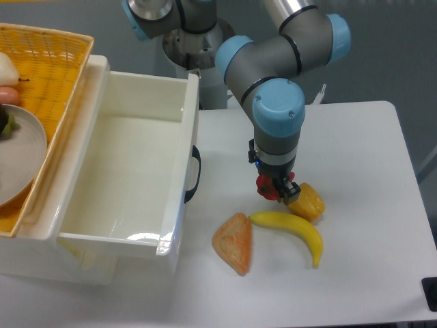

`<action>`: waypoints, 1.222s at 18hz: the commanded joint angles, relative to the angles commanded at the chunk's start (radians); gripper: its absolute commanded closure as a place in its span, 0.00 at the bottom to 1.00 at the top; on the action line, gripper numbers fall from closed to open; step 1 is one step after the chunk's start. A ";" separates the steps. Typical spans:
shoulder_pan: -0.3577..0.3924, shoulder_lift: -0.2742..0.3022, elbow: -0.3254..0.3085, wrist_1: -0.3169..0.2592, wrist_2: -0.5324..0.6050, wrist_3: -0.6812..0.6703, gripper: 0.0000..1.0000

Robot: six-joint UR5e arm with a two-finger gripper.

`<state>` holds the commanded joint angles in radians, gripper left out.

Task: Place the red pepper in the upper white drawer
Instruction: 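Close the gripper on the red pepper and lift it off the table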

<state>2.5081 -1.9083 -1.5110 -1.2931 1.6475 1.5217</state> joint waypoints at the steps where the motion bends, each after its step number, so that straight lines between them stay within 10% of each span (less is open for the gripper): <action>1: 0.000 0.000 0.000 0.000 0.000 0.000 0.45; 22: 0.024 0.098 0.006 -0.057 -0.063 -0.245 0.45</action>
<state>2.5326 -1.8101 -1.5048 -1.3499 1.5848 1.2766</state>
